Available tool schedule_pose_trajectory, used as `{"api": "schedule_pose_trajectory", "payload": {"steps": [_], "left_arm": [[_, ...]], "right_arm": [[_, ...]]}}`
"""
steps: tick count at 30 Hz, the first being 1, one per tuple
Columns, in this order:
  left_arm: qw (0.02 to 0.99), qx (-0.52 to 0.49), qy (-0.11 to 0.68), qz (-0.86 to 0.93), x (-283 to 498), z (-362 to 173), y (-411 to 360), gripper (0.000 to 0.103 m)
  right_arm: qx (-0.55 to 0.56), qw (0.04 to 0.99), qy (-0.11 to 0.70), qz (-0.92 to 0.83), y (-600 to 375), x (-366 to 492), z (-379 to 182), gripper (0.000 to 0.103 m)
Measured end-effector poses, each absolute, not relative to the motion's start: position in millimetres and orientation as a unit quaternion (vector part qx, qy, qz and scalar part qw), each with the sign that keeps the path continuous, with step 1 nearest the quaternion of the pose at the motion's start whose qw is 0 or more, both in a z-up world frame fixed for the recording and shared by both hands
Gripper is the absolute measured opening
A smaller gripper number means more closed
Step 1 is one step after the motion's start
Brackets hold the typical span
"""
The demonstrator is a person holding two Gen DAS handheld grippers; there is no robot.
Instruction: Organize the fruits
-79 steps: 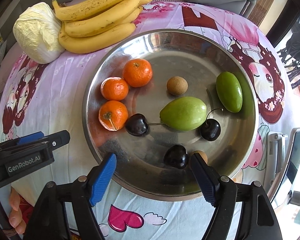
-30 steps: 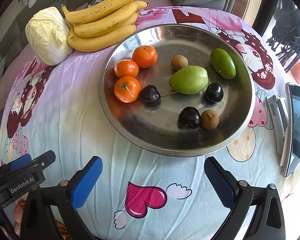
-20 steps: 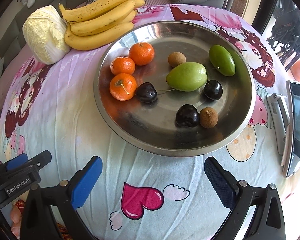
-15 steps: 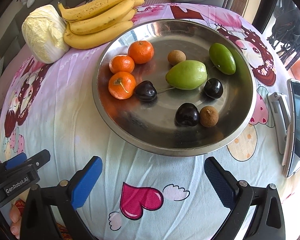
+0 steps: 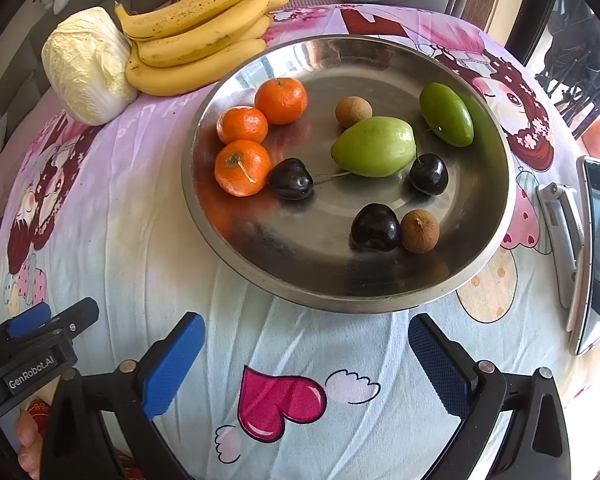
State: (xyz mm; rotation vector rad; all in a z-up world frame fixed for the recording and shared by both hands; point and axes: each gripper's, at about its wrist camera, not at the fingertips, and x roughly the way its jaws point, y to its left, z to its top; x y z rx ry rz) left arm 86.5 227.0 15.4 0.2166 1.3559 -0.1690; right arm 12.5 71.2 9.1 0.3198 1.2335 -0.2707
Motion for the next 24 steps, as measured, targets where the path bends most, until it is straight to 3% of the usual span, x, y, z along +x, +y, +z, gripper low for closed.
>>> {"api": "schedule_pose_trajectory", "payload": {"steps": [24], "left_arm": [[0.775, 0.108, 0.619, -0.068, 86.1, 16.3, 226.0, 0.082]], "right_arm": [[0.148, 0.797, 0.572, -0.127, 70.3, 12.8, 12.1, 0.103]]}}
